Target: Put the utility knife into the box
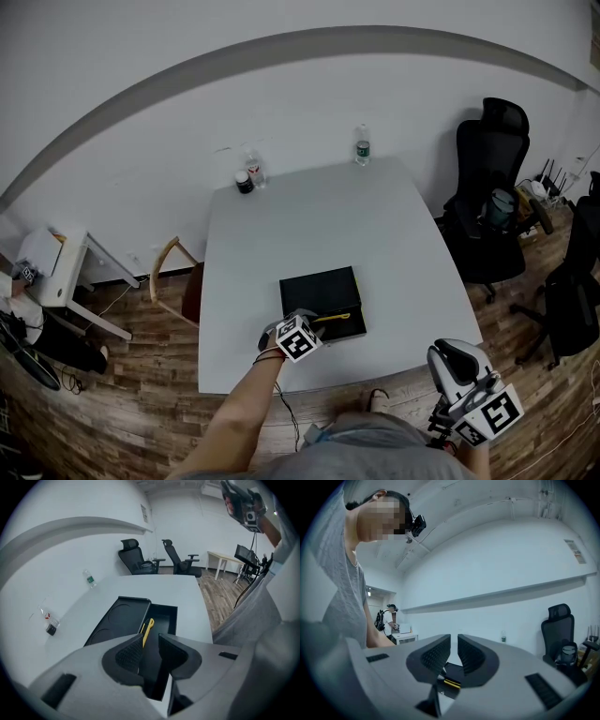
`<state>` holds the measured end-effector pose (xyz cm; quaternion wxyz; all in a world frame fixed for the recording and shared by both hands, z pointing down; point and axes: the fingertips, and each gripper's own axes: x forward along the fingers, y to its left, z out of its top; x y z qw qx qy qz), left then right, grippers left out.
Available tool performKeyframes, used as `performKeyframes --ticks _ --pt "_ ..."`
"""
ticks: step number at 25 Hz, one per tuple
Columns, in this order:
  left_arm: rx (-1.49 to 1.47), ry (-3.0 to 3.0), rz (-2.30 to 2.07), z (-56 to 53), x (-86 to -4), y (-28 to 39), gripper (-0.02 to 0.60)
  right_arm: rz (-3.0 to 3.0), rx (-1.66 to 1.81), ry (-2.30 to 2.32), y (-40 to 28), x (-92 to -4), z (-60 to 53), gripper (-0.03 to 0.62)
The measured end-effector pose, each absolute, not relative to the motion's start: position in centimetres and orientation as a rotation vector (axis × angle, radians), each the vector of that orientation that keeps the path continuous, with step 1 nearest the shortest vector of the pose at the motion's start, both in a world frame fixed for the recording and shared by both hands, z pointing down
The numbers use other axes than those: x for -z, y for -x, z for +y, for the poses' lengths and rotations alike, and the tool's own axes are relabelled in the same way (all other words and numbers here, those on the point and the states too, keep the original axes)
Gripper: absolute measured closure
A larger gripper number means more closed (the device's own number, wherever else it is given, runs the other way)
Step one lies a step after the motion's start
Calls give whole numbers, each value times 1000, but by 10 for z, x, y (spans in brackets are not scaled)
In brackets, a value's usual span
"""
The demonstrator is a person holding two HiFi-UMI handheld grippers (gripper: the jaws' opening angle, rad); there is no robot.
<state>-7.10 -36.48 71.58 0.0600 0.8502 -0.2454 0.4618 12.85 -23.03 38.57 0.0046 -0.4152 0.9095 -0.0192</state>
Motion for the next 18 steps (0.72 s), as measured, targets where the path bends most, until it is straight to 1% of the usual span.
performKeyframes --ticks 8,18 --pt "-1029 -2610 -861 -363 -670 72 489 2870 63 1245 -118 -384 -236 562" --pt "-572 -2668 -973 -342 -595 84 494 2900 73 1178 -97 -385 -240 562"
